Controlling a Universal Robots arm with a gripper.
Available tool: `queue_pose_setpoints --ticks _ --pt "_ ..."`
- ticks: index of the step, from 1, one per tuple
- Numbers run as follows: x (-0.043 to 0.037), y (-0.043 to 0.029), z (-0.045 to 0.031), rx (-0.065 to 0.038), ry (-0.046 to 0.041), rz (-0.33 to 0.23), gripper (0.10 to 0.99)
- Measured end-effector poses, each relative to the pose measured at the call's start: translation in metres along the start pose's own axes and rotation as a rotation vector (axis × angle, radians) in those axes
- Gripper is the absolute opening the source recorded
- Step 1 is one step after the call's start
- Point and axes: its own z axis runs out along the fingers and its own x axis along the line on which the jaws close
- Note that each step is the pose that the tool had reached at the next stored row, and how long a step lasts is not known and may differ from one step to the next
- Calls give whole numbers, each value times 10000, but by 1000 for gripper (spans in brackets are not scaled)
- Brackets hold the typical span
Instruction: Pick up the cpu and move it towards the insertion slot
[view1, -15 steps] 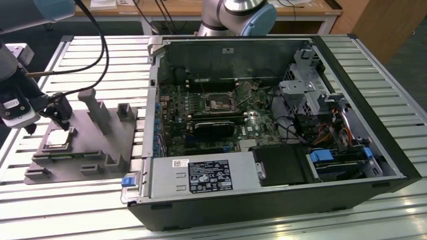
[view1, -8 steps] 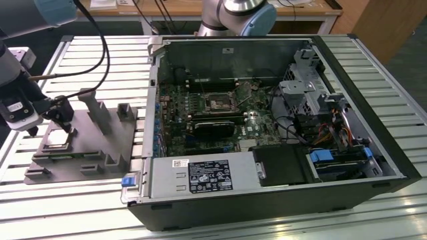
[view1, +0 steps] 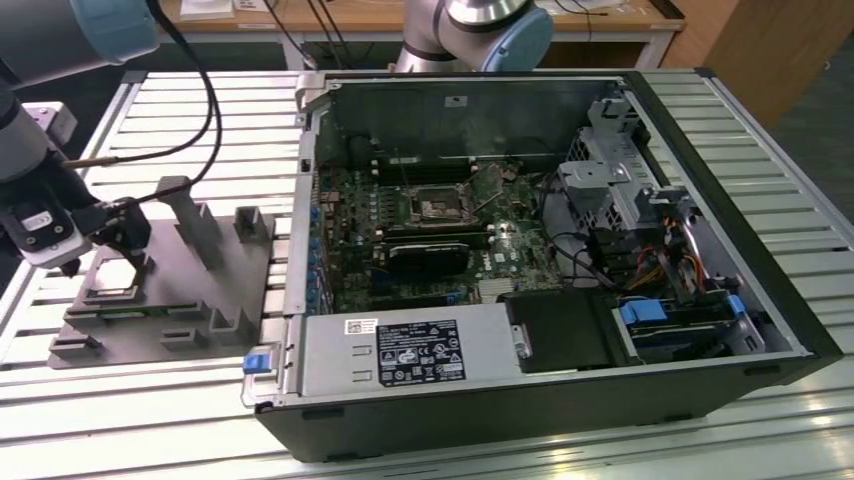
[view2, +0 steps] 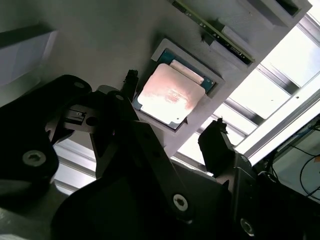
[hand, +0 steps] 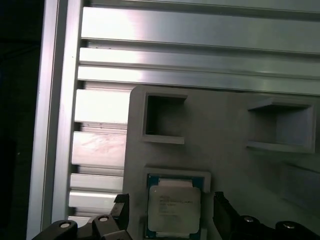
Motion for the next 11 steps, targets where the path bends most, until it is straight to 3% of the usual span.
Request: queue_pose_setpoints --ticks 11 --pt "1 -10 107 2 1 2 765"
